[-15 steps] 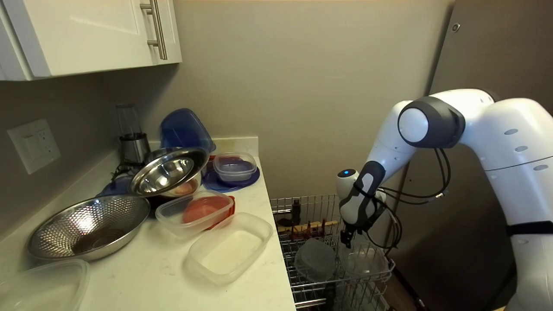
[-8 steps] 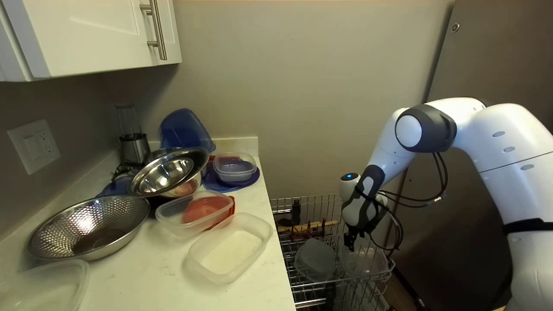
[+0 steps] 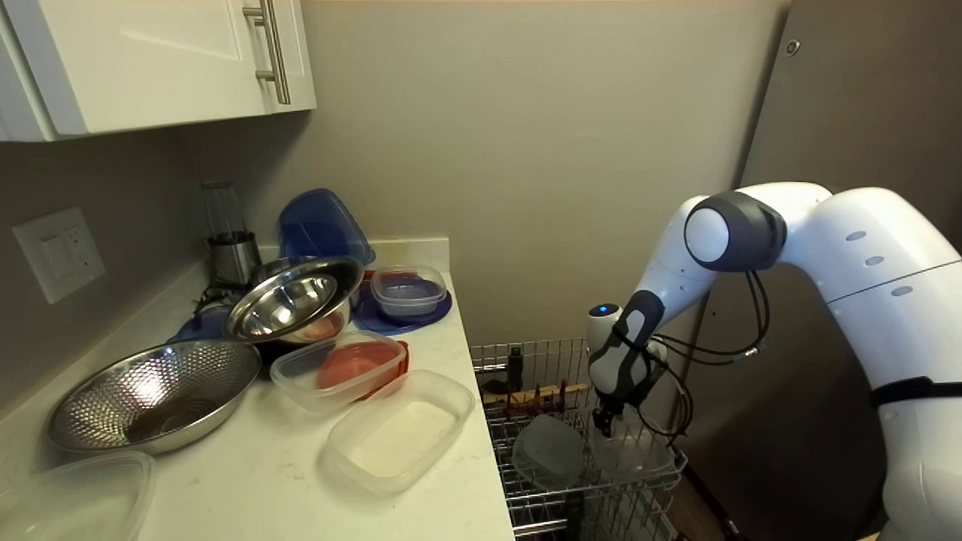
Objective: Remove the container from the dishwasher
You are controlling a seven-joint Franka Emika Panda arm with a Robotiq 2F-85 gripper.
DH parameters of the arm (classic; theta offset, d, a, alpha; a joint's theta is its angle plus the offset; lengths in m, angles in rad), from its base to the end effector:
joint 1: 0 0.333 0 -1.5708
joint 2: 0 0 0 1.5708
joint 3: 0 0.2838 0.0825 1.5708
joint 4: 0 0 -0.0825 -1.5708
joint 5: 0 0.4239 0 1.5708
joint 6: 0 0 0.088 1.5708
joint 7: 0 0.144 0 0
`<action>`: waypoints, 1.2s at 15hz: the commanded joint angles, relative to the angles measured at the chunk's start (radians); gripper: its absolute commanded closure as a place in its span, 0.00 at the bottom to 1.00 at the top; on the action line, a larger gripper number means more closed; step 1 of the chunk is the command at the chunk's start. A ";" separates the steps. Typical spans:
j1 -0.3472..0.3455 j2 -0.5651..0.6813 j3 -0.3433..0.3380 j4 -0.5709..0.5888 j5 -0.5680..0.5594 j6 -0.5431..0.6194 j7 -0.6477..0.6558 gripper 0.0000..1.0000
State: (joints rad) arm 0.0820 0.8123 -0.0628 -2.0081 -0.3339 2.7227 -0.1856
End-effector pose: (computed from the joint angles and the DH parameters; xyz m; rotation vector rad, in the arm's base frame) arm 0.5476 0.0105 -0.0595 2.8735 0.7869 -0.1709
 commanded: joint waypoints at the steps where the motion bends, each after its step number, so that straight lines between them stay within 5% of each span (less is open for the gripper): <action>1: -0.017 0.007 0.015 0.015 0.001 -0.011 -0.030 0.61; 8: 0.020 -0.031 -0.015 0.010 0.010 -0.081 0.035 1.00; 14: 0.003 -0.161 0.009 0.027 0.133 -0.327 0.176 0.99; 18: -0.042 -0.229 0.047 0.051 0.232 -0.407 0.155 0.99</action>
State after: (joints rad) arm 0.0851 0.6571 -0.0489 -1.9348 -0.1537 2.3613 -0.0204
